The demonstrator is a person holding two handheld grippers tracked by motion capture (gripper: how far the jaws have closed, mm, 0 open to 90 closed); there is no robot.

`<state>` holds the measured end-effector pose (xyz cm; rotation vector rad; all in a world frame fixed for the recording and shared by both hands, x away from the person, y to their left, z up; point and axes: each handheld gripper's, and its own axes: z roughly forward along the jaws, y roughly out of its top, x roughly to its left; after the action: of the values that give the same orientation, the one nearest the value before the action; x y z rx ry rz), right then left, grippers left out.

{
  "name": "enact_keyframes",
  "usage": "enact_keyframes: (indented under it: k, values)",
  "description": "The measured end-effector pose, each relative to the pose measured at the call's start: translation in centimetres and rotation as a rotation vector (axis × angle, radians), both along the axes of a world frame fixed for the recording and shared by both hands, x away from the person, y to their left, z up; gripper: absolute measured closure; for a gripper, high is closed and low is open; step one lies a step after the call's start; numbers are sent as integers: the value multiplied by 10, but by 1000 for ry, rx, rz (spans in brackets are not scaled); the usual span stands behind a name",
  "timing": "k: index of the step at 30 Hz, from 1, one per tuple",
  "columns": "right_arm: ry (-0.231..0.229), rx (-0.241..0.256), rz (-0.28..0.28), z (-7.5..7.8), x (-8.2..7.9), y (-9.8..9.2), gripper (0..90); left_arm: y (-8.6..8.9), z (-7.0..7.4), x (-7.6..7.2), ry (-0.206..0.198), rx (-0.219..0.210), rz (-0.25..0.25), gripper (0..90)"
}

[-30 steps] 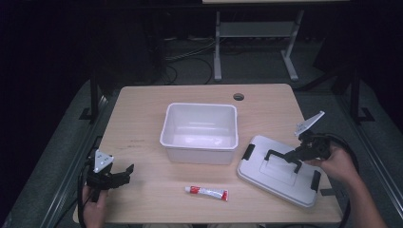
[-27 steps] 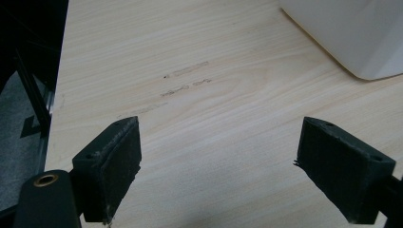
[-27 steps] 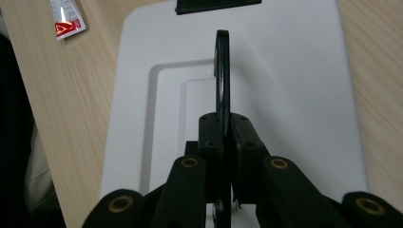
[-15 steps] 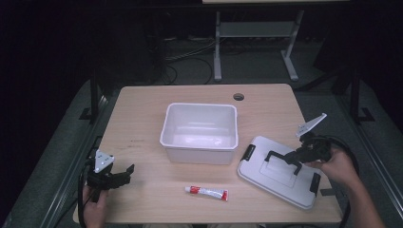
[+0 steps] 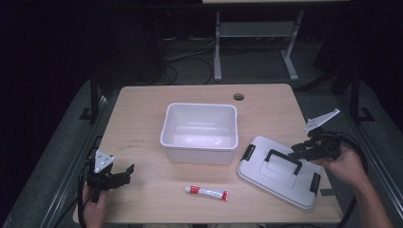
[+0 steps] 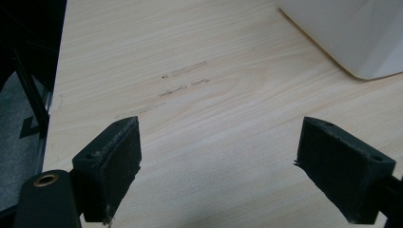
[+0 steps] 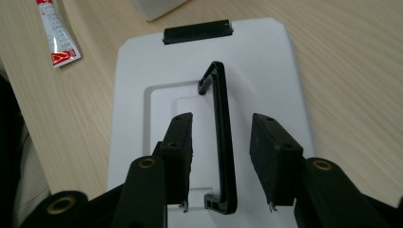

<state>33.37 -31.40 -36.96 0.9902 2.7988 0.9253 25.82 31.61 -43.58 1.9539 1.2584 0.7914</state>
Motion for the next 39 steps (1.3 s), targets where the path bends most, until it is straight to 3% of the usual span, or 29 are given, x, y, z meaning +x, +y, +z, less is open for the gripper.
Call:
enact_keyframes:
  k: [12,23,39]
  values:
    - [-16,-21,22,5,-18,14,549,0,1,0,0,3,-3,142]
    - [-16,-2,52,1,-31,30,512,1,1,-1,-2,0,-1,142]
    - [-15,9,153,-6,-40,81,473,1,1,0,-4,-3,-1,141]
